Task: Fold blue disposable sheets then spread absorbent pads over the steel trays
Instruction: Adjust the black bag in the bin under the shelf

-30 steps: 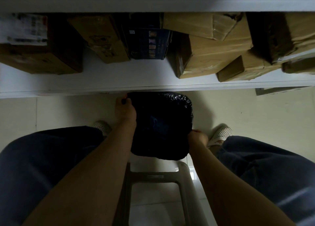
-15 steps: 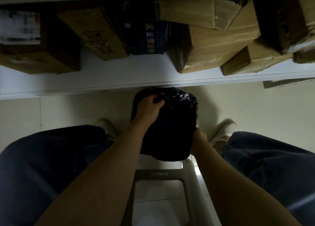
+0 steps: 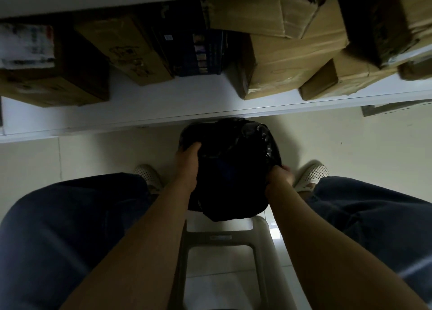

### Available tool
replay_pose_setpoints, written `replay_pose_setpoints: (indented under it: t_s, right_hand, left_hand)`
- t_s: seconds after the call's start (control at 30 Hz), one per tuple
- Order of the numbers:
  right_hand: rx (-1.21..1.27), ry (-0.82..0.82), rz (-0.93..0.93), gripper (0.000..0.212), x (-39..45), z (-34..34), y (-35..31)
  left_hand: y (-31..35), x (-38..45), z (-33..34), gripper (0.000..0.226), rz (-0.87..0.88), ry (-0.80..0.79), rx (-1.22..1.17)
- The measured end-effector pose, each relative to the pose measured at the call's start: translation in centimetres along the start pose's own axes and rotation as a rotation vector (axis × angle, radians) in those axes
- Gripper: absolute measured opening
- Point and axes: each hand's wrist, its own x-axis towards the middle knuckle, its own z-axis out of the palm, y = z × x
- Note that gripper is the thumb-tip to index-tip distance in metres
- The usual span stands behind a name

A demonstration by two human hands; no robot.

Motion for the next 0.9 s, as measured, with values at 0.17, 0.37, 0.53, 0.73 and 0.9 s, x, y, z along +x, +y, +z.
replay_pose_setpoints:
  t_s: [0.17,0.37,0.53,0.73,0.9]
  right_hand:
    - [0.147,0.058,-0.188,0.038,-2.3,0.1,-1.0]
    - [-0.034,0.008,-0.356,0.029,-6.4,-1.8,-0.8]
    - [-0.142,-0.065,-0.412,0.015,-9.1,-3.7,-0.6]
    - [-0.088,-0.108,-0.492,0.012,-11.6,-4.9,-1.2]
    - [-0.214,-0.178,-0.479,0.019,-12.7,-5.7,-1.3]
  left_hand:
    - [-0.8,-0.4,-0.5,0.047,0.153,0.142,0.085]
    - [-1.4,-2.2,-1.8,0.049,0.084,0.257,0.454]
    - [-1.7,-5.4,-2.7,0.041,0.117,0.083,0.479]
    - [-0.3,-7.5,-4.5,0.039,0.169,0.228,0.375]
    - [-0.4,-9.1,-5.0,0.028,0.251,0.256,0.370]
